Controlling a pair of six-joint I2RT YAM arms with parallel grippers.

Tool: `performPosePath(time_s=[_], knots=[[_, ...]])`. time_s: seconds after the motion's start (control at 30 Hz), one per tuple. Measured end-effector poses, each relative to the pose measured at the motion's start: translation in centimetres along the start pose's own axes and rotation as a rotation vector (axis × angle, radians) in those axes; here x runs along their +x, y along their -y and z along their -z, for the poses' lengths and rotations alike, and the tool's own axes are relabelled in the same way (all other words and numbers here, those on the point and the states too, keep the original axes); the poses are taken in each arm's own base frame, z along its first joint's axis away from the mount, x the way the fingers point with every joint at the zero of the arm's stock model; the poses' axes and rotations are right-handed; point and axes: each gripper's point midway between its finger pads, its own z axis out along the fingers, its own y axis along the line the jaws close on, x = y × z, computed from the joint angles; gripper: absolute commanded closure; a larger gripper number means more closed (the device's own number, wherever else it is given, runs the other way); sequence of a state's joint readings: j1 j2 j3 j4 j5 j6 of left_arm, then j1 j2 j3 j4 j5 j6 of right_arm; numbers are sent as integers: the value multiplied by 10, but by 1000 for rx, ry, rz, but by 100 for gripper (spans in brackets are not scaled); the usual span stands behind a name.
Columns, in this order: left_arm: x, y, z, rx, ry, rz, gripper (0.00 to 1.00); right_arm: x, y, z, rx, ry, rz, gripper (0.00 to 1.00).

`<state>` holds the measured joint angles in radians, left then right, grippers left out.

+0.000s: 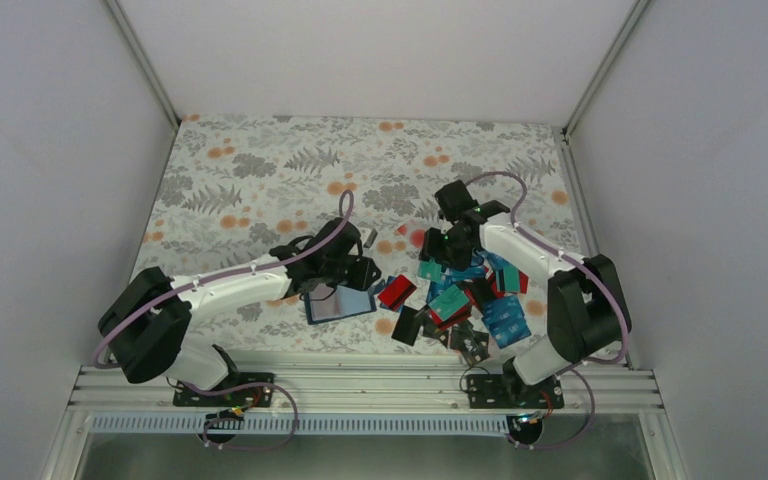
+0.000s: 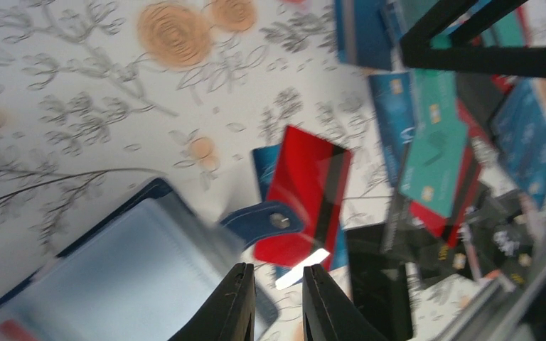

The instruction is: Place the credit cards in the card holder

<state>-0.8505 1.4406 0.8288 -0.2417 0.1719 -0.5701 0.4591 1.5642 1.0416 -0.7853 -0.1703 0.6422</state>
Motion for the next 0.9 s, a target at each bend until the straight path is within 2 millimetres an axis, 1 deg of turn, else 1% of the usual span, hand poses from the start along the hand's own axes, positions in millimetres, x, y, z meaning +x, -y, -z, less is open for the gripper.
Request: performPosePath(time_s=[0.13, 0.23, 0.27, 0.37, 0.53, 0.6, 0.63, 0.67, 0.77, 0.8, 0.83, 0.9], knots=[[-12, 19, 0, 97, 35, 18, 74, -2, -17, 12, -83, 15, 6, 47], [-19, 32, -7, 159, 42, 29, 72, -3, -31, 24, -157, 28, 10, 46], [-21, 35, -10, 175, 41, 33, 69, -3, -34, 27, -177, 28, 10, 46], [-27, 43, -18, 208, 38, 42, 65, -2, -43, 34, -227, 30, 15, 46], [-36, 53, -22, 252, 50, 50, 65, 0, -51, 44, -276, 31, 24, 46], [-39, 55, -24, 262, 54, 49, 67, 1, -53, 46, -289, 31, 28, 46], [-39, 56, -25, 264, 54, 50, 71, 2, -54, 47, -295, 29, 29, 46], [-40, 57, -25, 267, 54, 50, 76, 2, -55, 48, -300, 28, 30, 46], [-41, 58, -27, 271, 50, 60, 94, 2, -57, 50, -309, 30, 33, 46], [-42, 59, -27, 276, 52, 59, 97, 2, -57, 50, -311, 31, 34, 45], [-43, 60, -27, 281, 55, 61, 97, 2, -57, 51, -312, 32, 34, 45], [-44, 62, -27, 286, 58, 65, 98, 1, -58, 51, -314, 35, 35, 41]])
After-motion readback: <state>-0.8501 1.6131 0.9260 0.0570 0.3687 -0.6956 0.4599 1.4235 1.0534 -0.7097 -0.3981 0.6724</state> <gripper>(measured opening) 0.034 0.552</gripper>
